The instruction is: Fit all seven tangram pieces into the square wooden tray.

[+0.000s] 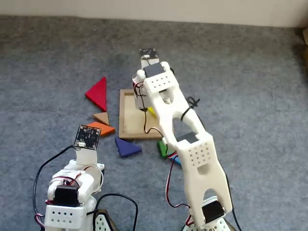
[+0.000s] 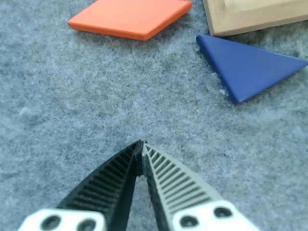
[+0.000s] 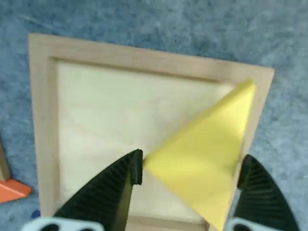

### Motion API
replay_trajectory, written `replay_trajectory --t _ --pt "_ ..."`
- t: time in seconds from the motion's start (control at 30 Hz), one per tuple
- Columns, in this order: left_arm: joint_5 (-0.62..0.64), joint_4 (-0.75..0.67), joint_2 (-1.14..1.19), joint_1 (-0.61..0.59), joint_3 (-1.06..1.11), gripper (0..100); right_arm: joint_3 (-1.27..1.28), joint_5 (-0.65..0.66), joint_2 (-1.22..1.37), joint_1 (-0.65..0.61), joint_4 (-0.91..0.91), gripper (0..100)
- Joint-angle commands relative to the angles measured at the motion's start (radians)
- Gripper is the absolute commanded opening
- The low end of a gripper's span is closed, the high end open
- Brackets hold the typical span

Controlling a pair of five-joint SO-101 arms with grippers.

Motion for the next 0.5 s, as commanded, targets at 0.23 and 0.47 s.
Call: replay_trajectory --t 0.23,0.47 --pt "-0.002 0.005 -0.021 -0.013 0.019 0 -0.202 -0.003 -0.031 0.008 0.090 31.4" --pt "-0.002 0.005 -0.021 -0.013 0.019 0 -0.272 -0.003 -0.021 0.013 0.142 18.4"
